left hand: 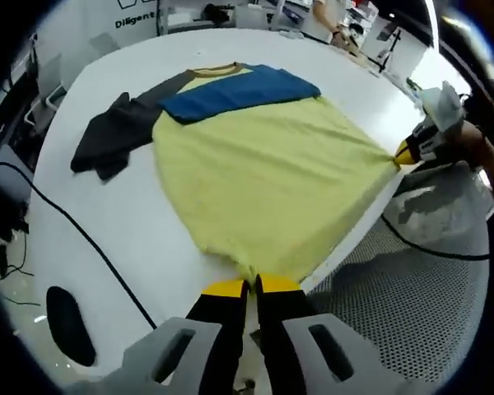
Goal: Fold the garment on the visible template until the final outline fits inside the template.
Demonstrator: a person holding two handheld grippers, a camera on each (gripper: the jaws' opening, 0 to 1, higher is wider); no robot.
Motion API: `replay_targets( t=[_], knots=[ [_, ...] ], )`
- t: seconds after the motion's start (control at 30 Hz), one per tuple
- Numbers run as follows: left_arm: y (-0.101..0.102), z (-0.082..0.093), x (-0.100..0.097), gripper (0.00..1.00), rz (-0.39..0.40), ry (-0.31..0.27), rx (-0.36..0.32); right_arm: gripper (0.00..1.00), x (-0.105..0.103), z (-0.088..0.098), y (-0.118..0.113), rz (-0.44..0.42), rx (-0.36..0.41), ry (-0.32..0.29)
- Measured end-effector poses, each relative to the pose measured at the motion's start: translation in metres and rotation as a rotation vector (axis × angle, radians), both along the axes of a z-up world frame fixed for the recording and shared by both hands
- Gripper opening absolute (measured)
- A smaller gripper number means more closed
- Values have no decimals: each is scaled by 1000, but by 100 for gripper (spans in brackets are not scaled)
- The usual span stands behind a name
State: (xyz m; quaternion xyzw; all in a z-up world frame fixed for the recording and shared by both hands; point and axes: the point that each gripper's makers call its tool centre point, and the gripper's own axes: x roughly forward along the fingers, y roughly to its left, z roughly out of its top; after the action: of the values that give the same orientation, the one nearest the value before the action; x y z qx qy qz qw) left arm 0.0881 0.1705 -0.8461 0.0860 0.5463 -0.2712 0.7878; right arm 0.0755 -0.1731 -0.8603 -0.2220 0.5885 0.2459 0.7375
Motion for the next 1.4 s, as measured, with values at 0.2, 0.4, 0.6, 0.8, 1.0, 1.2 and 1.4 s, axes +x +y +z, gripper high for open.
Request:
replay_targets(
  t=[0.2,0.4,0.6,0.8,1.0,1.2,1.4],
  knots=[
    [9,-18,-15,4,-4,69,96,0,-8,-3,5,19,16,28],
    [12,-22,-15,4,-16,78,125,0,-14,-6,8,37,15,56],
    [15,-23,-16,4,5,89,134,0,-18,-11,8,43,7,77],
    [14,-22,-19,7,-29,77,141,0,-18,-14,8,39,2,80],
    [9,-6,-8,46,17,-6,63,22,-10,-2,5,-84,94,30],
    [-3,20,18,74,41,-185,-58,40,27,23,5,-283,282,-122],
    [-9,43,38,93,93,-321,-142,57,79,51,8,-398,458,-299]
  ],
)
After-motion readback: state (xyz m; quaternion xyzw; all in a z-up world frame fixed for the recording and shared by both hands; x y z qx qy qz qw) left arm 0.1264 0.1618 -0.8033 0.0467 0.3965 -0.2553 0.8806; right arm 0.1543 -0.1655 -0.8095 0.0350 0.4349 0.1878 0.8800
